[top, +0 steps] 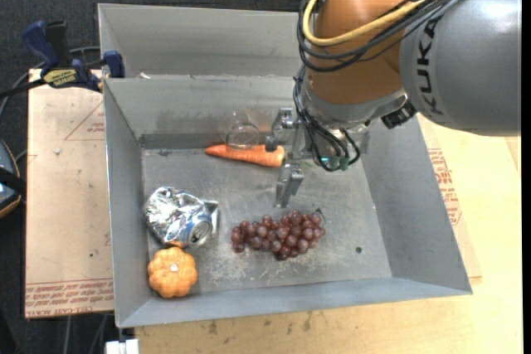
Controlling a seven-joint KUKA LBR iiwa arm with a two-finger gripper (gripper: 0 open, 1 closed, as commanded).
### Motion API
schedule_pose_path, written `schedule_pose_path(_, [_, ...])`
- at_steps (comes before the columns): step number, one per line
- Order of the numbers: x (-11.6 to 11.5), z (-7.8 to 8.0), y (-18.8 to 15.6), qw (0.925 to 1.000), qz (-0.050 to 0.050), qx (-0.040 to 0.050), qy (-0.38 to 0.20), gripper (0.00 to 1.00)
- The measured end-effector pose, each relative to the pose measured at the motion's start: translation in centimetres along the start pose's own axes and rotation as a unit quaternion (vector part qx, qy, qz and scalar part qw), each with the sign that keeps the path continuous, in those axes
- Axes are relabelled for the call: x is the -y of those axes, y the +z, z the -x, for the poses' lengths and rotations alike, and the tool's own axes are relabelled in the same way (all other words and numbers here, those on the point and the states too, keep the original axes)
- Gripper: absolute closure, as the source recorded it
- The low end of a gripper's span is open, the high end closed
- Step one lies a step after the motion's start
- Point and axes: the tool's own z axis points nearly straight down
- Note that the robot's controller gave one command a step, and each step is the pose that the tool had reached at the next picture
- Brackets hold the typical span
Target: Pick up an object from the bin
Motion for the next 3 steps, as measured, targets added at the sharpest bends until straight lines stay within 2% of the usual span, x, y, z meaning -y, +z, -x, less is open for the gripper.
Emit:
schedule_pose_path(1, [0.1,0.1,-0.5,1.0000,0.000,0.0040,0.001,0.00])
schedule_pose_path(2, [2.0,-2.8,5.9,1.0000,0.001,0.0058,0.000,0.00])
schedule_pose_path(3, [5.0,-4.7,7.7,0.9958,0.000,0.0027,-0.092,0.00])
